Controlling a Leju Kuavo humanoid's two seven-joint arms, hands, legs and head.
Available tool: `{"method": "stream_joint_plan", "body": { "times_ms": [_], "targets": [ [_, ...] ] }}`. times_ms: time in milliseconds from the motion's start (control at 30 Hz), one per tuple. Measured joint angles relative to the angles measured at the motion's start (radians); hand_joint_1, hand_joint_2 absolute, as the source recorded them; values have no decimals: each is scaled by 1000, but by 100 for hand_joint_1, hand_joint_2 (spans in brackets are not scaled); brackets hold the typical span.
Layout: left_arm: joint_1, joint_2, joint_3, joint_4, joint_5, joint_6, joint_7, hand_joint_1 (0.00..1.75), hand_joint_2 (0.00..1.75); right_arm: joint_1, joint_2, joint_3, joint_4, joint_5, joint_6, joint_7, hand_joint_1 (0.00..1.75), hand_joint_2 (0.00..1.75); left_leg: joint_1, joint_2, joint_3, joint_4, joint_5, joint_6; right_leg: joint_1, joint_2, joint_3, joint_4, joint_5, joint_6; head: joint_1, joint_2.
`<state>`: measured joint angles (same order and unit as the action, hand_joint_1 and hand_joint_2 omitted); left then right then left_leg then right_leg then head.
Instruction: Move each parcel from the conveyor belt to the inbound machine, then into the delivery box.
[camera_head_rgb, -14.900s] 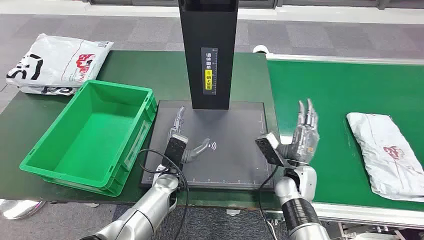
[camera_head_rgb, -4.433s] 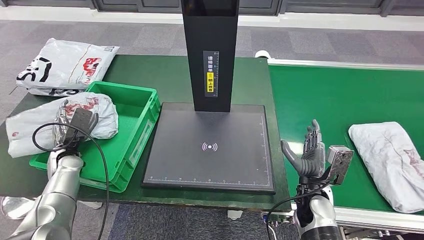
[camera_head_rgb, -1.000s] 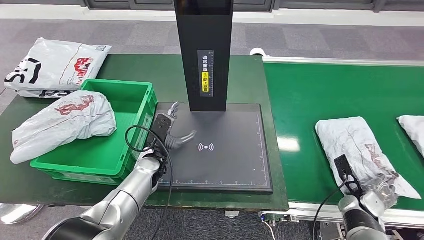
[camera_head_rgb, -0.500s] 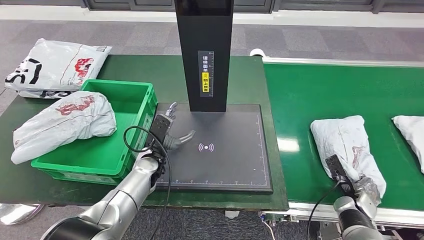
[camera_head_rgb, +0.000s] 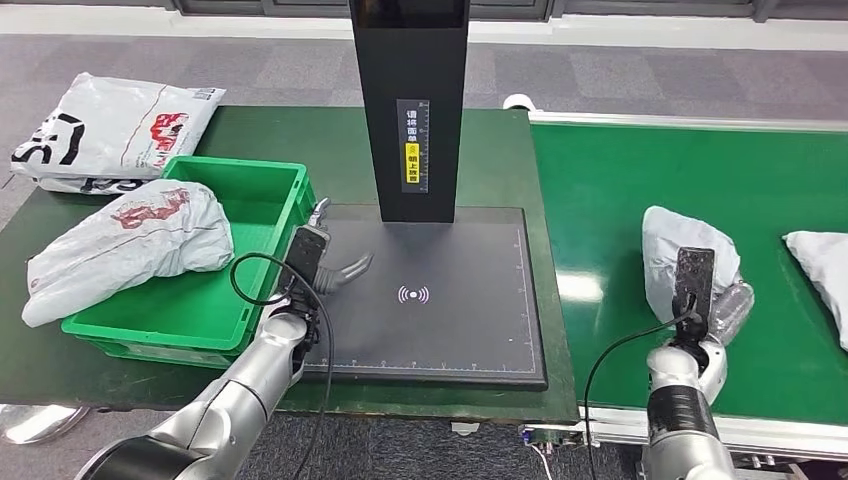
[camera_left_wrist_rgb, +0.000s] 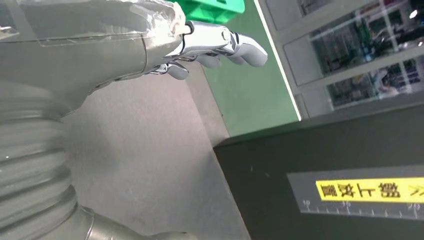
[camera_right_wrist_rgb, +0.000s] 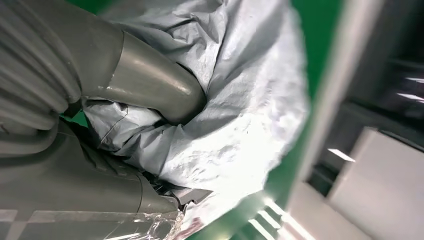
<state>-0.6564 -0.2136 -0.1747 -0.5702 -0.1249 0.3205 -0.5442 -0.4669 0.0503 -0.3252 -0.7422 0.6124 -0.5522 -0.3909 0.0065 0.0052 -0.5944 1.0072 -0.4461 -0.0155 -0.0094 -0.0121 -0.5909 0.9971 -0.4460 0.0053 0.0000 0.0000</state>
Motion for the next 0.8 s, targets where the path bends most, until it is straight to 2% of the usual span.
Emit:
{"method": "stream_joint_plan", "body": {
  "times_ms": [100, 333, 467, 800],
  "targets": [
    [5, 0, 8, -7, 0, 14, -15, 0, 175, 34, 16, 111, -119, -104, -3, -45, 175, 175, 0, 0, -1, 0, 0, 0, 0, 1, -2, 0, 0, 0, 0, 0],
    [6, -3, 8, -14, -3, 18, -19, 0, 175, 47, 60, 413, -304, -82, 38, 33, 175, 175, 0, 1, -2, 0, 1, -1, 0, 1, -4, 1, 0, 0, 0, 0],
    [6, -4, 8, -14, -3, 17, -18, 0, 175, 45, 70, 500, -339, -86, 47, 38, 175, 175, 0, -1, -3, 0, 1, -2, 0, -1, -4, 2, -1, -1, 0, 0],
    [-6, -7, 8, -16, 13, 17, -25, 0, 175, 22, 109, 743, -305, -103, 168, 102, 175, 175, 0, -1, -4, 0, 1, -2, 0, 0, -6, 2, -1, -1, 0, 0]
  ]
}}
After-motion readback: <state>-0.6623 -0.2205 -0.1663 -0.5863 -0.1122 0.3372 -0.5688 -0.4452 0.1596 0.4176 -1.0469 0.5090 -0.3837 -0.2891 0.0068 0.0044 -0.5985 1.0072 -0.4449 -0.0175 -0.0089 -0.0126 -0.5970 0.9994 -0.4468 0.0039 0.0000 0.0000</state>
